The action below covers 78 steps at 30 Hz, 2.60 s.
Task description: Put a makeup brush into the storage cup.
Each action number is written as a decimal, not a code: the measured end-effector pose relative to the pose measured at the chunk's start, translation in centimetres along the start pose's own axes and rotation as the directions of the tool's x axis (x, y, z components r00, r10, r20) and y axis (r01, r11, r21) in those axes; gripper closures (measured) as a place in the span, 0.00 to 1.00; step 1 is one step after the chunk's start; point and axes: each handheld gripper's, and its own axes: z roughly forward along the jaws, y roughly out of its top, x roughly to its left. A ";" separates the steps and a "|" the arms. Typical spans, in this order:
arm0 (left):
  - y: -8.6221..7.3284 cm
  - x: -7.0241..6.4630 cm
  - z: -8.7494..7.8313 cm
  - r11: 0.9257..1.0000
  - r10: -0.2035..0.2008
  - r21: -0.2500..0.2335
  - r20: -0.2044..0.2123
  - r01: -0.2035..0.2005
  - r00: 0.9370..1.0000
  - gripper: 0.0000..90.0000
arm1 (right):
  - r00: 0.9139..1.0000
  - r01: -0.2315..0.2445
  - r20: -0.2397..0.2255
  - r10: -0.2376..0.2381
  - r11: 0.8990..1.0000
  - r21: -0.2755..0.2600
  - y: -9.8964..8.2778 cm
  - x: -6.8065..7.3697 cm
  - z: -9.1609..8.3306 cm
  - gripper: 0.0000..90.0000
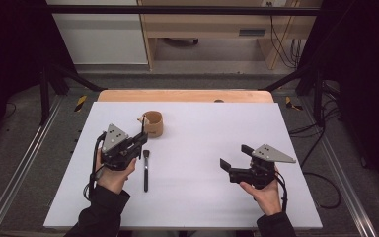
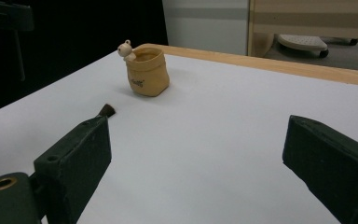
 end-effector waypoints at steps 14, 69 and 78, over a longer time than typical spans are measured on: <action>1.0 1.4 -0.2 1.000 0.004 -0.012 -0.018 -0.004 1.000 0.94 | 0.998 0.003 0.059 -0.005 0.999 0.032 -1.5 -2.0 -2.5 0.05; 4.6 6.2 5.1 0.999 -0.020 -0.043 -0.044 0.018 0.999 0.94 | 0.994 0.021 0.110 -0.026 0.998 0.052 -2.7 -4.0 -4.3 0.05; 4.8 6.5 6.8 1.000 -0.001 -0.024 -0.050 0.000 0.999 0.94 | 0.994 0.022 0.108 -0.028 0.998 0.056 -2.7 -3.9 -4.2 0.05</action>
